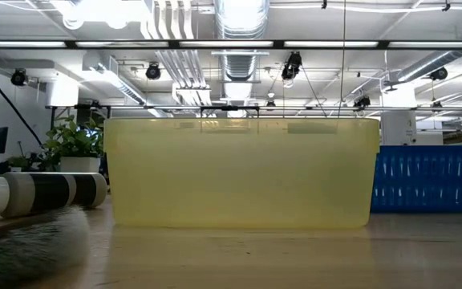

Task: Pick & Place Paint Supplies
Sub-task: Put the red scissors into the green bin

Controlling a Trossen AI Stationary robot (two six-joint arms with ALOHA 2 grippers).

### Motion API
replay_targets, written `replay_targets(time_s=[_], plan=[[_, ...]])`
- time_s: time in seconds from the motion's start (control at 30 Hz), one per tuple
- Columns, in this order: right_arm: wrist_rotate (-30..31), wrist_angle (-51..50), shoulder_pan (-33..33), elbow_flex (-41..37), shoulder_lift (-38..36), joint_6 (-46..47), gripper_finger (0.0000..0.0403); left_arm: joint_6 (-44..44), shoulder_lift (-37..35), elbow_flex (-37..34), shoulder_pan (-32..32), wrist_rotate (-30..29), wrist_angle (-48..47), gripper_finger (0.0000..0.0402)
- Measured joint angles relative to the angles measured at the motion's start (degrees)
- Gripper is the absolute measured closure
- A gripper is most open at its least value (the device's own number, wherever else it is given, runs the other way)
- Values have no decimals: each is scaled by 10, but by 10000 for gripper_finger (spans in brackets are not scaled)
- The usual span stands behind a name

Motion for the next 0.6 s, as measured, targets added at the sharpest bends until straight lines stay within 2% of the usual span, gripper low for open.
replay_targets(time_s=[0.1,0.2,0.4,0.6], plan=[[2,69,20,-45,5,16,236,10,0,0,0,-18,4,158],[2,94,23,-76,18,19,236,16,2,0,0,-34,4,158],[4,154,30,-96,56,26,236,16,8,0,0,-34,5,158],[-5,208,70,-84,118,-93,236,29,8,0,0,-34,4,158]])
